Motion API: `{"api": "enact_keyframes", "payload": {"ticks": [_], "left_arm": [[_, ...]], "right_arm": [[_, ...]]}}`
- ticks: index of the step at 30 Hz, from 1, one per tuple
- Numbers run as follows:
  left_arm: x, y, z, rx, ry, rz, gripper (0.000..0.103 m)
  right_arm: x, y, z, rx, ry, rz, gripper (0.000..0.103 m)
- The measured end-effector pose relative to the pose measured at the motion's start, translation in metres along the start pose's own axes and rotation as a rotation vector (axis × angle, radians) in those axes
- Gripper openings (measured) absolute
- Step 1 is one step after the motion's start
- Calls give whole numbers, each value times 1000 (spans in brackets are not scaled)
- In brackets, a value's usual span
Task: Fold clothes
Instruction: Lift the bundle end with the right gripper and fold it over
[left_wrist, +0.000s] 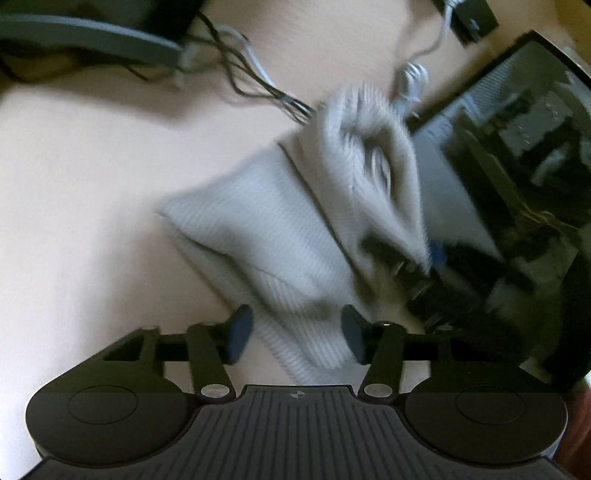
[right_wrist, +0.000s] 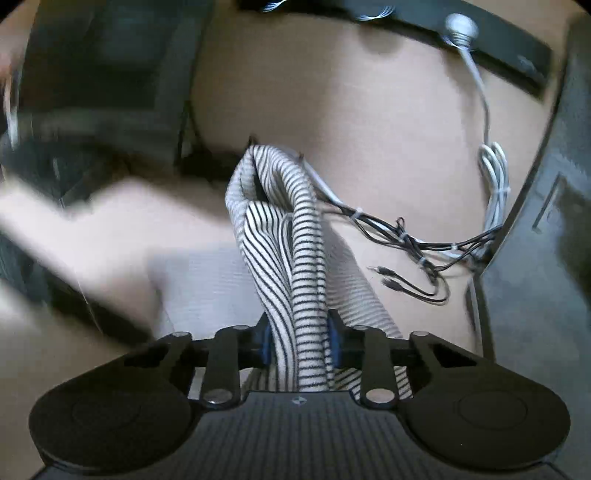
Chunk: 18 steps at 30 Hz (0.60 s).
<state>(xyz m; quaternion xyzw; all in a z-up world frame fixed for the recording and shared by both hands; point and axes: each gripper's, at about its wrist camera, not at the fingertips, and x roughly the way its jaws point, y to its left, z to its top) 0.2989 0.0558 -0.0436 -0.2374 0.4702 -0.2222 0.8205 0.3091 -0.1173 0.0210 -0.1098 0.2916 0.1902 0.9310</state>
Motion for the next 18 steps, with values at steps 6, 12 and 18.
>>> {"api": "enact_keyframes", "payload": {"ticks": [6, 12, 18], "left_arm": [[19, 1, -8, 52, 32, -1, 44], [12, 7, -10, 83, 36, -25, 43], [-54, 30, 3, 75, -98, 72, 51]], "right_arm": [[-31, 15, 25, 78, -9, 238, 25], [-1, 32, 6, 55, 108, 250, 26], [8, 68, -10, -122, 117, 173, 35]]}}
